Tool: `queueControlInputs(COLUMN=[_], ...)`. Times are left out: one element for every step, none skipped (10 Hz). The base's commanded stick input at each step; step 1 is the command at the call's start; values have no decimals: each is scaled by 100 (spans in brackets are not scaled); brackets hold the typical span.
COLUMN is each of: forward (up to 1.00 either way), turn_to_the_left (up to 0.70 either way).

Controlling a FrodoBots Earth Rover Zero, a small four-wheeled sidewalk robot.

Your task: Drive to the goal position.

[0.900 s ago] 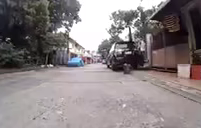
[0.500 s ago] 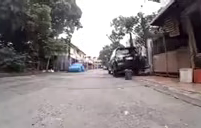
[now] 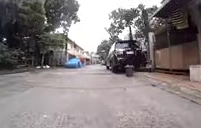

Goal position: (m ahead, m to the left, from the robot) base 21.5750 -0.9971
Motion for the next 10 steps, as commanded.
queueControlInputs(forward=[100, 100, 100, 100, 100, 100, 100, 100, 100, 100], turn_to_the_left=[0, 0, 0, 27, 27, 27, 27, 27, 14, 0])
